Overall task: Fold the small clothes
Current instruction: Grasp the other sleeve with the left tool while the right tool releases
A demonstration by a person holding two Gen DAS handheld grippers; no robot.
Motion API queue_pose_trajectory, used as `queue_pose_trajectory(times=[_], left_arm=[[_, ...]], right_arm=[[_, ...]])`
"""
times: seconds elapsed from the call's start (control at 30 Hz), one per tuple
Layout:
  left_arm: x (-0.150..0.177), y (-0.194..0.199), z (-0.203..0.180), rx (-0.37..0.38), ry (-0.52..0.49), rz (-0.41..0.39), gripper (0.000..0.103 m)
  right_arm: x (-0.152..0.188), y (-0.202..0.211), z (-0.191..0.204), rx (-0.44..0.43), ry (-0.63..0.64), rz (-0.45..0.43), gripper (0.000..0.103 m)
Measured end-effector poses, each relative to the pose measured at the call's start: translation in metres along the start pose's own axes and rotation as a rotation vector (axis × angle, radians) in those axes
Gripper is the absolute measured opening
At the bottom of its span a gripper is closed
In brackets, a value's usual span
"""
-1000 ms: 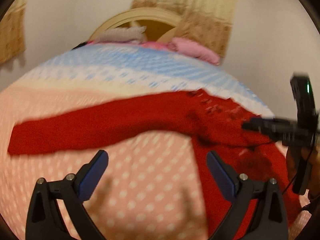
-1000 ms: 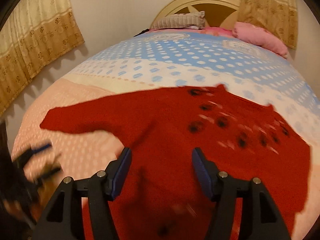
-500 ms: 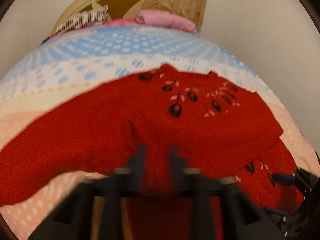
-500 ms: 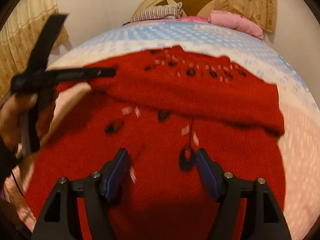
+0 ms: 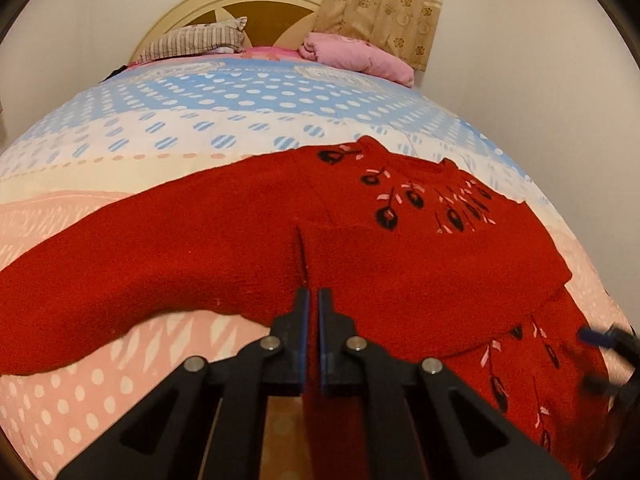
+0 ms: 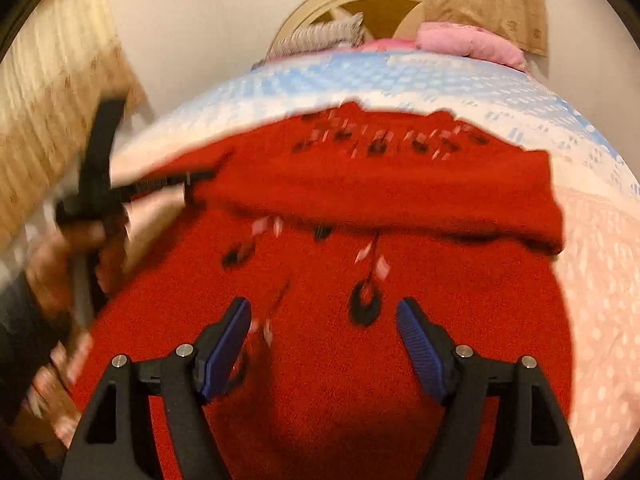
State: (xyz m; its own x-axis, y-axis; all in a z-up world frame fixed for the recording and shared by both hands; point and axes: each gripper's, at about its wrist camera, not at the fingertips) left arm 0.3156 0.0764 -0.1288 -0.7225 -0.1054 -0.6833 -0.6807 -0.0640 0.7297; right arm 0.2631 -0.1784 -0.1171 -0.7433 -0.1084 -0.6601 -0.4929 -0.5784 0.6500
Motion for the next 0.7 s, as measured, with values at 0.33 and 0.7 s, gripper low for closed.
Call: queue_pose_trajectory(times=[0.33,0.7], left_arm=[[0.003,0.000,-0.001,-0.013,0.023,0.010,0.029],[0.019,0.030,0.033,-0.058,0.065,-0.036,0.075]], right_arm=[[-0.039,-0.027,-0.107,0.126,-0.259,0.116,0.077],[-0.058,-0.002,-0.077,0.187,-0.112,0.051,0.077]])
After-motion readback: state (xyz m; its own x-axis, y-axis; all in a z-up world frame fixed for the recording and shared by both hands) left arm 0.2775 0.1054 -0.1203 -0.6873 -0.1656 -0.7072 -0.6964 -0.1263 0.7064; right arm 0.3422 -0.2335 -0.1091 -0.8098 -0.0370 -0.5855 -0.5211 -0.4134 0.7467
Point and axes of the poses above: each gripper's, at about its wrist camera, not at the fingertips, and y roughly against the way its jaws point, z to its left, x to its underside, and after that the axes turned 13 degrees about -x, right-handed
